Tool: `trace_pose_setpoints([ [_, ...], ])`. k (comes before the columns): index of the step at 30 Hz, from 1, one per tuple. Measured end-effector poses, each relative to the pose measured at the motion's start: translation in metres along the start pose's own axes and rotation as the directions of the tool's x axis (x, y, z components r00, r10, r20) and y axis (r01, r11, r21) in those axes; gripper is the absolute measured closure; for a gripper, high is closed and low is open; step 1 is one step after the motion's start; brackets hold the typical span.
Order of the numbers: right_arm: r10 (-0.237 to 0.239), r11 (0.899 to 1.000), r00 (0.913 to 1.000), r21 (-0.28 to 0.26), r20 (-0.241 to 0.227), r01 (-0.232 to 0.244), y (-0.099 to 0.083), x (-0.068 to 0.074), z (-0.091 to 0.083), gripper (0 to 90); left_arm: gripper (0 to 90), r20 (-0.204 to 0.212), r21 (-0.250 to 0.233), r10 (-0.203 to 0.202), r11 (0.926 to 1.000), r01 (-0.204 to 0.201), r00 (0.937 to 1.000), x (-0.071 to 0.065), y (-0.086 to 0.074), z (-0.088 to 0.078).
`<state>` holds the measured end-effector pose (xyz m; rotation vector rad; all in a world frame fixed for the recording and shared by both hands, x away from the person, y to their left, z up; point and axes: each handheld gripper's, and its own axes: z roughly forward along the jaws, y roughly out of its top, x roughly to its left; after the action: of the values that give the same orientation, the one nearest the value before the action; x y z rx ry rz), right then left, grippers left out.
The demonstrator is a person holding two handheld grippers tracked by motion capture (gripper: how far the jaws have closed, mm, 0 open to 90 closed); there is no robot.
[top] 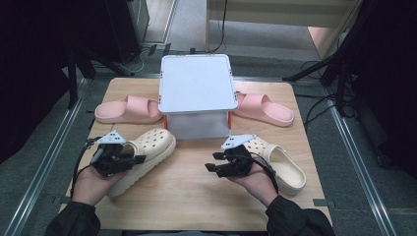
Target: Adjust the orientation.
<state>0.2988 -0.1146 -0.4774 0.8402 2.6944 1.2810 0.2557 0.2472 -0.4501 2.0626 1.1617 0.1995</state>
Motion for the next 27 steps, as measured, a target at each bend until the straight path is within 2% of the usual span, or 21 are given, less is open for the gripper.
trace_pose_setpoints([
  [2,0.002,1.0,1.0,-0.009,0.002,-0.002,-0.002,0.0,-0.002,49.0,77.5,0.023,0.003,-0.004,1.0,0.004,0.9997,-0.004,0.004,0.004],
  [4,0.0,1.0,1.0,-0.015,0.009,0.0,-0.003,0.0,-0.004,49.0,77.5,0.04,0.018,0.009,0.9998,-0.01,0.9992,-0.008,0.008,0.01],
  [8,0.01,1.0,0.9997,-0.021,0.021,-0.009,-0.007,0.001,-0.008,48.6,77.4,0.067,0.039,0.059,0.9973,-0.062,0.996,-0.019,0.014,0.022],
  [15,0.035,0.999,0.9983,-0.031,0.046,-0.034,-0.014,0.001,-0.014,48.4,77.4,0.112,0.057,0.109,0.9916,-0.116,0.9876,-0.035,0.027,0.04],
  [22,0.052,0.998,0.9963,-0.038,0.067,-0.05,-0.021,0.003,-0.019,48.4,77.3,0.155,0.074,0.173,0.9799,-0.186,0.9727,-0.053,0.036,0.062],
  [25,0.062,0.997,0.9952,-0.04,0.076,-0.059,-0.023,0.003,-0.021,48.4,77.0,0.169,0.095,0.203,0.9707,-0.221,0.9646,-0.061,0.038,0.072],
  [27,0.061,0.997,0.9949,-0.042,0.08,-0.058,-0.025,0.003,-0.022,48.4,76.9,0.192,0.099,0.21,0.9677,-0.232,0.9586,-0.064,0.038,0.079],
])
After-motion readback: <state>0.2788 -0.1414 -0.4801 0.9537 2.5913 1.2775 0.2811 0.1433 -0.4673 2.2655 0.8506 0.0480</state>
